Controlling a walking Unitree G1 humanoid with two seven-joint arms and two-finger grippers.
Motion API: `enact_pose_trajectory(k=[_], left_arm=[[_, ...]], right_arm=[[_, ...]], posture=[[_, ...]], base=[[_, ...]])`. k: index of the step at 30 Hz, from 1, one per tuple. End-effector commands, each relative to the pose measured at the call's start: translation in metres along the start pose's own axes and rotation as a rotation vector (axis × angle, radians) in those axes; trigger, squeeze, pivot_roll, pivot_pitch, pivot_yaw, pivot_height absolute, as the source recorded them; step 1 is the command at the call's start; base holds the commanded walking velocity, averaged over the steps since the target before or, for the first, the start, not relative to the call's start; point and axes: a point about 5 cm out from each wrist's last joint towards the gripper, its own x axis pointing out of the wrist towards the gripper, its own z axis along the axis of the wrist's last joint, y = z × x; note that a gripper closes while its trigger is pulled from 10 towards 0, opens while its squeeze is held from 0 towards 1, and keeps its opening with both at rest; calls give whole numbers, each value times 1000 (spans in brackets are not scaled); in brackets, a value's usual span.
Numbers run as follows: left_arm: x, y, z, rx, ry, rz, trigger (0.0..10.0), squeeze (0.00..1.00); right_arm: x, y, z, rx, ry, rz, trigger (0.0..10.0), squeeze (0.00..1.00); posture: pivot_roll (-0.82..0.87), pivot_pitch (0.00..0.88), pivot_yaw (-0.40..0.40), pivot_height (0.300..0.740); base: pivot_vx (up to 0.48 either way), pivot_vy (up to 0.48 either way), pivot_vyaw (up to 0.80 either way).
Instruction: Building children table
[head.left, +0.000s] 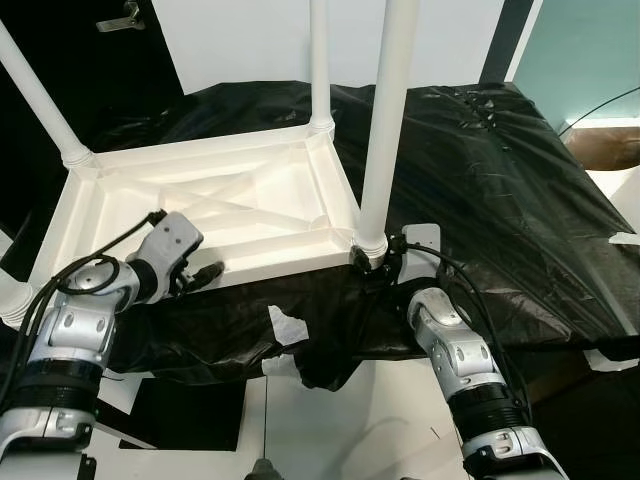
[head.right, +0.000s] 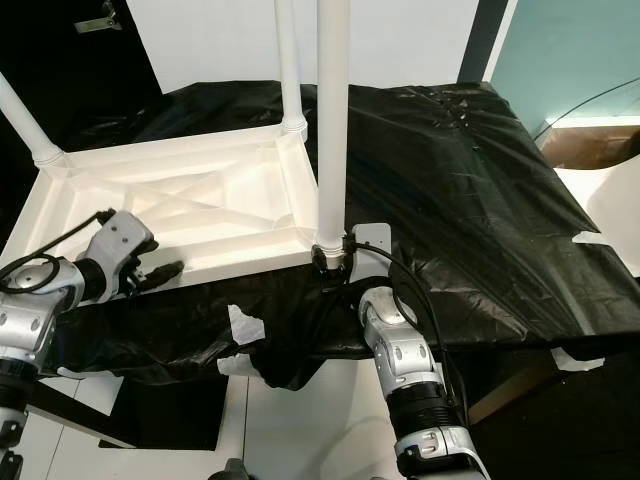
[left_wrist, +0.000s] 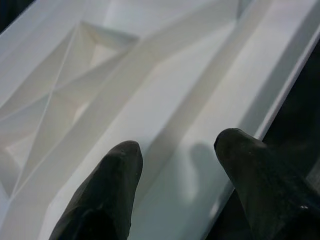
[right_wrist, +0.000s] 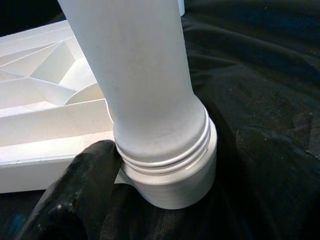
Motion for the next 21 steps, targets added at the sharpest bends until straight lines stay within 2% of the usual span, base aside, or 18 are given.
enact_pose_trajectory(k=[1,4,5,6,13,17,20,21], left_arm=[[-4,7,1,-79,-44,-20,10000,0],[-6,8,1,-88,-62,-37,10000,0],[-8,5,-4,-95,-56,-93,10000,0],[-8,5,-4,-95,-56,-93,10000,0],[-10,-7,-21,-76,23,-240,10000,0],[-10,-7,-22,-98,23,-258,10000,0],[-10,-6,-33,-44,113,-250,10000,0],[-10,-6,-33,-44,113,-250,10000,0]], right_arm=[[-5,-6,-5,19,22,-33,10000,0],[-6,-7,-5,17,23,-38,10000,0],[-10,-9,-7,5,32,-34,10000,0],[-10,-9,-7,5,32,-34,10000,0],[-10,-12,-6,-7,41,-35,10000,0],[-10,-9,-4,-6,38,-31,10000,0],[-11,-9,-4,-5,39,-34,10000,0],[-11,-9,-4,-5,39,-34,10000,0]], posture=[[34,37,48,740],[34,42,47,740],[32,45,42,740],[32,45,42,740],[34,48,39,740],[30,53,40,740],[29,54,40,740],[29,54,40,740]], base=[[0,0,0],[0,0,0],[0,0,0],[0,0,0],[0,0,0],[0,0,0],[0,0,0],[0,0,0]])
